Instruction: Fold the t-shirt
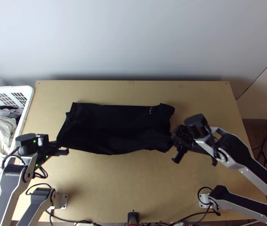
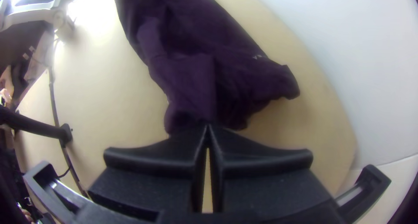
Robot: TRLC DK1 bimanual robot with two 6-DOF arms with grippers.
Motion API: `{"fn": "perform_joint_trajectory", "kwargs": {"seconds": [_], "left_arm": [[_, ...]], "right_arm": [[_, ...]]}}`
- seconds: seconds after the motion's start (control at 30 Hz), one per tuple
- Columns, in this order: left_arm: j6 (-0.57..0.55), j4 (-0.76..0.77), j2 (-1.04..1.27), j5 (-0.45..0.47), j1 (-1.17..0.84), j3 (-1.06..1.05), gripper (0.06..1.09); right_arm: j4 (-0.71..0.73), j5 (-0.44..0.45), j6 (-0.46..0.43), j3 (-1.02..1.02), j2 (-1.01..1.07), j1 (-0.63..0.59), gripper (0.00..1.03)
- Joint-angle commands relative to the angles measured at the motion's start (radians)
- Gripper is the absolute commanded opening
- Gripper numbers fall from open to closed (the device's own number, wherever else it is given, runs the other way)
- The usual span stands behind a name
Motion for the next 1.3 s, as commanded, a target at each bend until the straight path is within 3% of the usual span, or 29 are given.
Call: {"fn": "perform_joint_trajectory", "kwargs": {"seconds": [0.0, 0.57, 0.93, 1.27], "left_arm": [[0.023, -0.108, -0.100, -0.002, 0.006, -0.008, 0.09], [0.080, -0.185, -0.171, -0.002, 0.012, 0.012, 0.09], [0.104, 0.001, 0.021, -0.002, 0.015, 0.050, 0.09], [0.103, 0.226, 0.285, -0.001, 0.064, 0.165, 0.09]], "right_arm": [[-0.094, -0.031, 0.018, -0.049, -0.124, -0.008, 0.03], [-0.317, -0.126, 0.040, -0.075, -0.241, 0.019, 0.03], [-0.154, -0.123, -0.023, -0.033, -0.136, -0.076, 0.03], [0.128, -0.125, -0.077, -0.026, -0.006, -0.231, 0.03]]}}
